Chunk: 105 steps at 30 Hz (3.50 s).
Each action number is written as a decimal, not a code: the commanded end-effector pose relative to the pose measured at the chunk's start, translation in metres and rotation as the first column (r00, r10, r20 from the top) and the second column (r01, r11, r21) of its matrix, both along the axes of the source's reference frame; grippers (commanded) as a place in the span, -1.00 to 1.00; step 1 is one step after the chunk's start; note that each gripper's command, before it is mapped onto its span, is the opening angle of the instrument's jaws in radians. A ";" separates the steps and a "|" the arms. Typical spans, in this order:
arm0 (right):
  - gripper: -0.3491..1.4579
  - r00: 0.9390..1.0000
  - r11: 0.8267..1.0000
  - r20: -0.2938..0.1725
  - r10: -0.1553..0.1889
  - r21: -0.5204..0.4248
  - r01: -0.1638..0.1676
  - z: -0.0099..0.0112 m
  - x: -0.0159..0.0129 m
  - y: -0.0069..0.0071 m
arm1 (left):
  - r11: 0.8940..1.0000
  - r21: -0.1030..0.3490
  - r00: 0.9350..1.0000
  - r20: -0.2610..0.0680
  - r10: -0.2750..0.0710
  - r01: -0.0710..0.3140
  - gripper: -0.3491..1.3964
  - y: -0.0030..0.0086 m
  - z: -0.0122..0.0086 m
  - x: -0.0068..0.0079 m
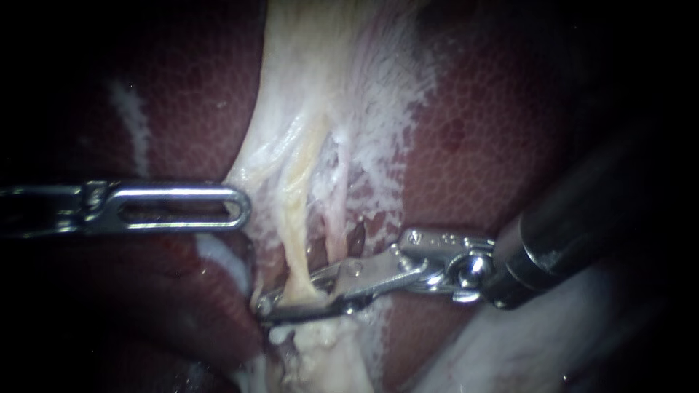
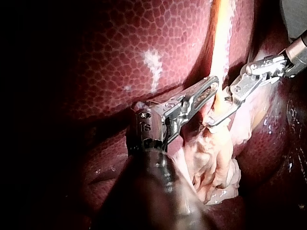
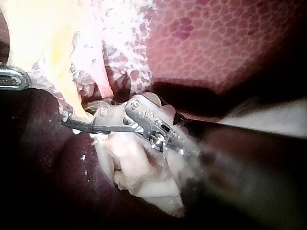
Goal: Going back second clip left tube
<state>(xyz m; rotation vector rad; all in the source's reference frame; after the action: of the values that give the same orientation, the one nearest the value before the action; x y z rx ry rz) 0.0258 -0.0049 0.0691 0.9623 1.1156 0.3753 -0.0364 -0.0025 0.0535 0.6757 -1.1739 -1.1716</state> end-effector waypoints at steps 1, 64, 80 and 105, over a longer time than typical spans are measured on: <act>-1.00 1.000 1.000 -0.001 -0.001 0.000 0.001 0.0000 0.0000 0.0000 | 1.000 0.000 1.000 0.000 0.000 0.000 -1.00 0.0000 -0.0001 0.0000; 0.05 0.990 0.915 -0.109 0.086 -0.385 -0.122 -0.0081 -0.0144 0.0076 | 1.000 -0.003 1.000 0.000 0.001 -0.001 -1.00 -0.0001 0.0007 0.0000; 0.05 0.988 0.906 -0.120 0.094 -0.402 -0.135 -0.0105 -0.0172 0.0089 | 1.000 -0.004 1.000 -0.001 0.000 0.000 -1.00 -0.0001 0.0008 -0.0002; 0.05 0.988 0.903 -0.122 0.093 -0.407 -0.135 -0.0110 -0.0172 0.0083 | 1.000 -0.012 1.000 -0.007 -0.007 0.007 -1.00 -0.0004 0.0025 -0.0018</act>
<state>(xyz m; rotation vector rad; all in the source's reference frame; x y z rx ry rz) 0.0086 0.0034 0.0580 0.5447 1.2836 0.1721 -0.0383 -0.0030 0.0561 0.6585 -1.1779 -1.1712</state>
